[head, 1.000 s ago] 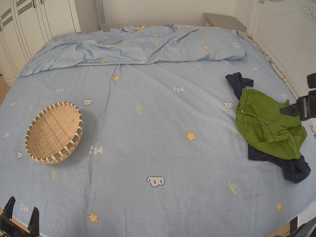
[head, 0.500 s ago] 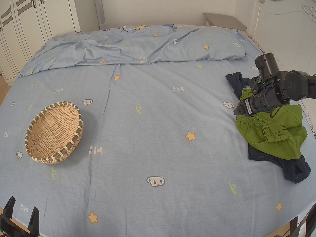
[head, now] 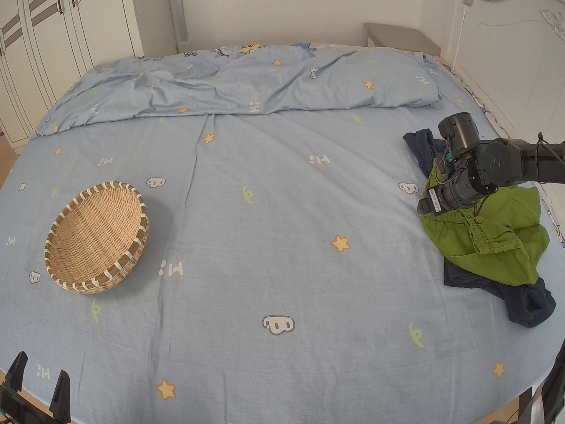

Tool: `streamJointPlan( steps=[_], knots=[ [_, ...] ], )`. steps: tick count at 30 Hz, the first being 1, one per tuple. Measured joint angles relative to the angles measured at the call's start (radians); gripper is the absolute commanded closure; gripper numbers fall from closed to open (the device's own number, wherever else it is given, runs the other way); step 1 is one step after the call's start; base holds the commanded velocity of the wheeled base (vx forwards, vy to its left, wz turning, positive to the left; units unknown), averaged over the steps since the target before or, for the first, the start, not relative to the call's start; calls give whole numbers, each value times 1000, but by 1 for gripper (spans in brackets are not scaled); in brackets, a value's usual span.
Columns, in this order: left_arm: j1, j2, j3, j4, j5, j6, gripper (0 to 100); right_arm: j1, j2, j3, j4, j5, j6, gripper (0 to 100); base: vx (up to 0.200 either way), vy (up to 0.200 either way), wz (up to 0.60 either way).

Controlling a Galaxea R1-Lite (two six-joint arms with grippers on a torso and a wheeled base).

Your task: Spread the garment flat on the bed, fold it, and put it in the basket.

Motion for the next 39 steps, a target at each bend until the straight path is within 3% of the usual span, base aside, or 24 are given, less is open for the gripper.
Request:
streamJointPlan(
  steps=[19, 20, 32, 39],
  knots=[
    [0, 0, 0, 0, 0, 0, 0, -2, 114, -70, 6, -16, 1, 0, 0, 0, 0],
    [0, 0, 0, 0, 0, 0, 0, -2, 116, -70, 9, -19, 0, 100, 0, 0, 0],
    [0, 0, 0, 0, 0, 0, 0, -3, 132, -86, 18, -15, 10, 100, 0, 0, 0],
    [0, 0, 0, 0, 0, 0, 0, -4, 112, -101, 92, 4, 31, 100, 0, 0, 0]
  ],
)
